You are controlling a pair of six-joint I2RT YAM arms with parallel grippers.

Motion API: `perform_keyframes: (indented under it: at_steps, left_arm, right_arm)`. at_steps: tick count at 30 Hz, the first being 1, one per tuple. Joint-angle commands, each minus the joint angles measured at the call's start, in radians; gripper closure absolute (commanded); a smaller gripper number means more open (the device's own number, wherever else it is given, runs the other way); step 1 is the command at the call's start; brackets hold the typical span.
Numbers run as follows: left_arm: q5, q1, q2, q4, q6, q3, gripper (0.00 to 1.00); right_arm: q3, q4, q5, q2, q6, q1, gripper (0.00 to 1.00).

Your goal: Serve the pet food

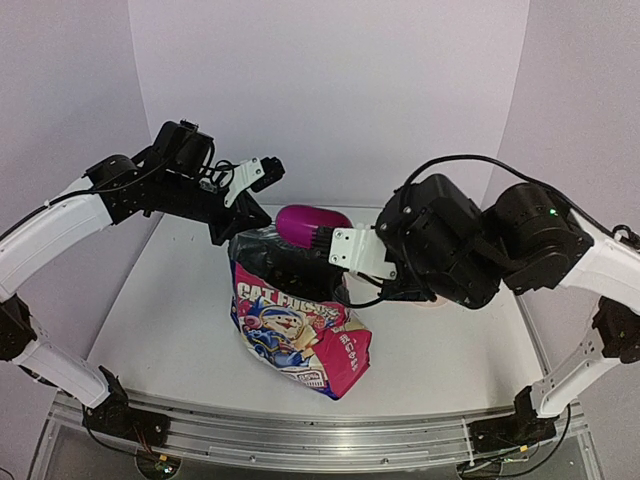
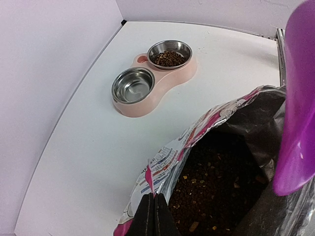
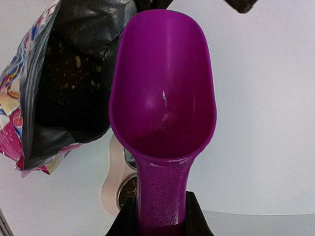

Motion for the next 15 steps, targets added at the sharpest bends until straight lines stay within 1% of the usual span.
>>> perform_keyframes:
  at_steps: [1,3,9,15]
  left_arm:
    - [-0.038,0.021,-0.06,0.08,-0.01,0.014,1.0]
    - [-0.03,0.021,-0.06,0.082,0.006,0.015,1.0]
    - [-0.018,0.019,-0.053,0.08,0.037,0.02,1.0]
    - [-0.013,-0.012,-0.041,0.052,0.061,0.038,1.0]
  right_arm:
    - [0.063,-0.2,0.079,0.094,-0.017,0.017,1.0]
    - [0.086,-0.207,0.085,0.117,-0.057,0.018,1.0]
    - [0.129,-0.08,0.168,0.187,-0.198,0.02,1.0]
    - [0.134,-0.067,0.221,0.303,-0.213,0.02,1.0]
